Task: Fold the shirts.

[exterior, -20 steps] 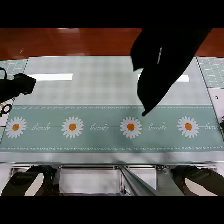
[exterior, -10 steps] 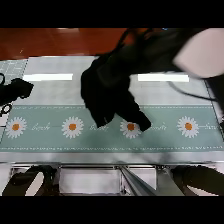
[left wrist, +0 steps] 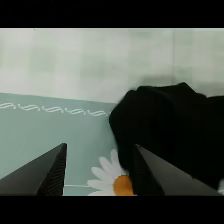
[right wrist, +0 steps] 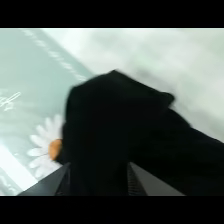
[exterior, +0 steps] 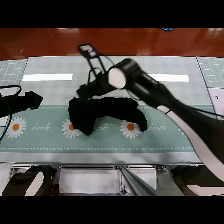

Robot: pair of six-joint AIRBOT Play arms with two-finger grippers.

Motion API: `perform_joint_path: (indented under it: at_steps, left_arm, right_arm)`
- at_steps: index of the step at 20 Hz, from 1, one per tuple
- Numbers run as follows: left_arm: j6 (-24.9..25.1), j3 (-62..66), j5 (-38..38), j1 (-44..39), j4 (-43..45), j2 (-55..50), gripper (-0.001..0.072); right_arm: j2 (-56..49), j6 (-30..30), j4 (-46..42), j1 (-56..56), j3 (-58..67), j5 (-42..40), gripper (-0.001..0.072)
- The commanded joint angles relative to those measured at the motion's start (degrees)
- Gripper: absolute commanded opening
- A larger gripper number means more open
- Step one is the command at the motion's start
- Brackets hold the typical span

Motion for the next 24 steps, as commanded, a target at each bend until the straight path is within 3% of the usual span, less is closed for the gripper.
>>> perform_joint_path:
  at_steps: [1, 3, 4, 7, 10, 12, 15, 23, 24]
  left_arm:
    - [1.36, -0.55, -1.07, 3.63, 3.78, -0.81, 0.0506]
    - [-0.57, -1.25, -2.27, 9.88, -2.16, -2.43, 0.0506]
    - [0.20, -2.60, -2.84, 12.55, -9.77, -3.85, 0.0506]
    - [13.62, -7.43, -6.69, 14.43, -31.50, -11.87, 0.0506]
    - [25.44, -7.93, -11.56, 14.43, -43.04, -23.61, 0.0506]
    - [27.04, -7.41, -11.15, 14.64, -42.69, -29.94, 0.0506]
    - [26.93, -7.19, -10.99, 16.31, -37.31, -35.85, 0.0506]
    - [25.33, -7.17, -9.70, 10.34, -37.11, -45.18, 0.0506]
    - [25.75, -6.93, -8.96, 8.96, -37.70, -45.53, 0.0463]
  right_arm:
    - [6.03, -0.39, -4.28, -10.40, -0.11, 13.86, 0.0412]
    - [13.97, 1.53, -15.47, -17.62, -3.72, 20.24, 0.0412]
    - [18.47, 3.23, -18.99, -21.07, -8.02, 20.17, 0.0412]
    - [34.34, 7.19, -16.94, -33.66, -29.79, 10.78, 0.0412]
    - [46.66, 3.10, -5.70, -47.19, -50.64, 3.78, 0.0412]
    - [50.56, -3.74, 2.08, -55.30, -59.25, 4.81, 0.0412]
    - [52.35, -9.62, 6.91, -62.29, -64.30, 7.58, 0.0412]
    - [52.33, -11.65, 12.94, -63.04, -67.84, 6.29, 0.0412]
    - [52.33, -12.04, 13.40, -63.04, -67.84, 6.29, 0.0412]
